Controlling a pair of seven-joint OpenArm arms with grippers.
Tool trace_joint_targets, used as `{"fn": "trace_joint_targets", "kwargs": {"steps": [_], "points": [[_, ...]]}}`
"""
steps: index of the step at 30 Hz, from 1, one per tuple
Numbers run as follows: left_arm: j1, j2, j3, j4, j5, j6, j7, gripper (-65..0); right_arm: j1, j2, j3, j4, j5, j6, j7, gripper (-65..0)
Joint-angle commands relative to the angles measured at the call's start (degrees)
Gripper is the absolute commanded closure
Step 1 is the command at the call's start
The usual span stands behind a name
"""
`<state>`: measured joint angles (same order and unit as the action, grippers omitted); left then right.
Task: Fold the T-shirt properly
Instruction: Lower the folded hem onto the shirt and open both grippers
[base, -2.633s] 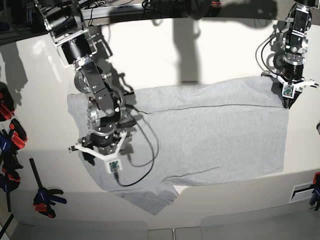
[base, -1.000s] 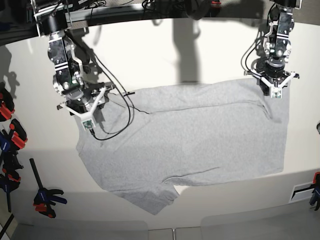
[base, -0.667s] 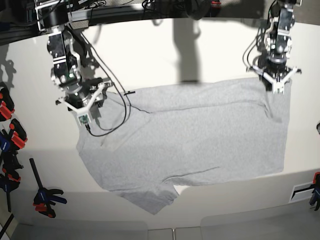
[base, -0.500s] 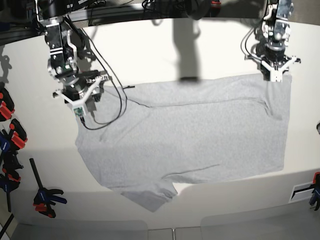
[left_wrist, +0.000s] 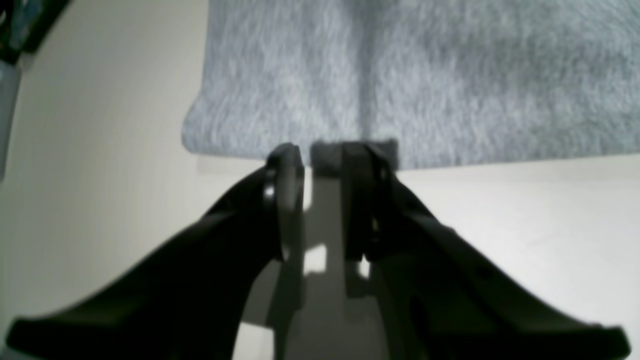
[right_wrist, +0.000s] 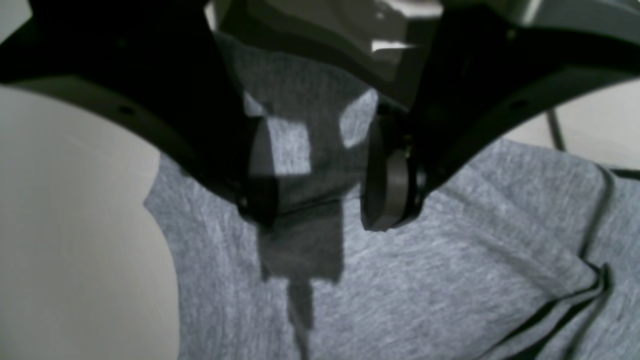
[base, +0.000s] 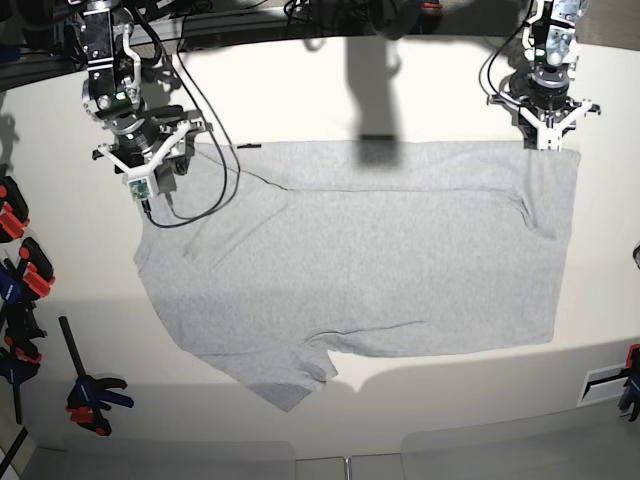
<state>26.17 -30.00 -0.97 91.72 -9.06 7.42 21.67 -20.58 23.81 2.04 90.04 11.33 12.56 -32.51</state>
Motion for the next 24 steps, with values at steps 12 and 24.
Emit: {"fn": "trace_joint_targets", "kwargs": {"steps": [12, 24], "points": [[-12.3, -0.5, -6.1, -5.3, -7.1, -15.3, 0.9, -14.7, -1.1, 0.5, -0.2, 0.7, -3.6, 0.8, -9.9, -28.8], [-6.1, 0.0, -6.1, -10.4, -15.8, -19.7, 2.3, -14.6, -2.5, 0.5, -0.2, 2.1, -3.6, 2.1, -9.6, -28.8]]}}
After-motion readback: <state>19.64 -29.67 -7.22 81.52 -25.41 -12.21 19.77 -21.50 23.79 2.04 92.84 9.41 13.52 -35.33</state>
